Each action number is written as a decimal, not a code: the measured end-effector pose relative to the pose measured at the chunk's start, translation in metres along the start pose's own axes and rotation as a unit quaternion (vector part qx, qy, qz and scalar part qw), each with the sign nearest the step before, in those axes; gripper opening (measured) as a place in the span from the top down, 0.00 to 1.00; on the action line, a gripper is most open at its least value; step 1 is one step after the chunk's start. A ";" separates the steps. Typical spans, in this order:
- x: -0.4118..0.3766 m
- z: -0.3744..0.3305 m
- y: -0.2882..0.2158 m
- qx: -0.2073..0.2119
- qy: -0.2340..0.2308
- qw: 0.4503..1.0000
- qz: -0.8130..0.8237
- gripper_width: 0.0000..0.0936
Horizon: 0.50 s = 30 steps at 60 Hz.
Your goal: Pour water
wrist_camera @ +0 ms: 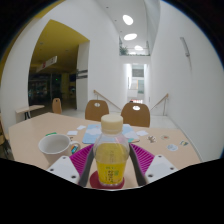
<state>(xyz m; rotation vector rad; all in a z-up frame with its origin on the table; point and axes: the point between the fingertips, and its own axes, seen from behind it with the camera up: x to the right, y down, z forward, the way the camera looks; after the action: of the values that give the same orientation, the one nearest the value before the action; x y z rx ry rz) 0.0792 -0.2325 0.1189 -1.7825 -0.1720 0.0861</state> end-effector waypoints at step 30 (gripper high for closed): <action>-0.001 -0.295 0.065 -0.041 -0.049 0.994 0.092 0.09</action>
<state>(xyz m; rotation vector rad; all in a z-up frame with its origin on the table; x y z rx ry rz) 0.1271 -0.5306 0.1199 -1.8741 -0.0823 0.3021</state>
